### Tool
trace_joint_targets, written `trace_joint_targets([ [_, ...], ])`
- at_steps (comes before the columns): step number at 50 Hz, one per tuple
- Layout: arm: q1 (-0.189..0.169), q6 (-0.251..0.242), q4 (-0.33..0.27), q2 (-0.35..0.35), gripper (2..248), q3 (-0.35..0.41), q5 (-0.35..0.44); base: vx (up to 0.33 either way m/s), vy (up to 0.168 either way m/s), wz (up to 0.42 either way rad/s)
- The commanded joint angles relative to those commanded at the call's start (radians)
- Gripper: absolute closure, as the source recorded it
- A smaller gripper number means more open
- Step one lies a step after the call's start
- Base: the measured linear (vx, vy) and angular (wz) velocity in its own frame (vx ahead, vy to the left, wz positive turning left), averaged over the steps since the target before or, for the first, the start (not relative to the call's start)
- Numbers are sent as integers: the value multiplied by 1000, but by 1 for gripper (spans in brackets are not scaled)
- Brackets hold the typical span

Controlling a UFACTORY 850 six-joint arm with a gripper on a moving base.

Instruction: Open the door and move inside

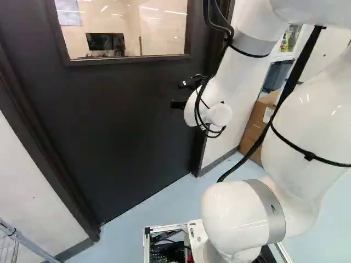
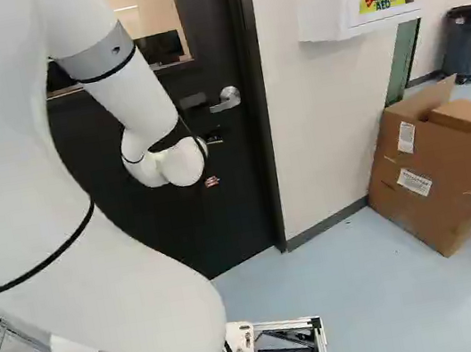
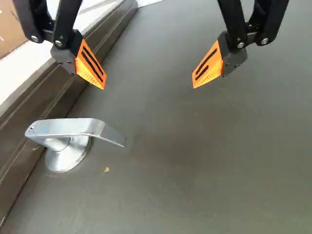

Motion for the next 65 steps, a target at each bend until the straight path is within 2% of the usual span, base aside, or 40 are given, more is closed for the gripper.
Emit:
trace_joint_targets([
  [52, 0, 0, 0, 113, 3, -17, 0, 0, 0, 0],
  [65, -16, 0, -14, 130, 3, -32, 0, 0, 0, 0],
])
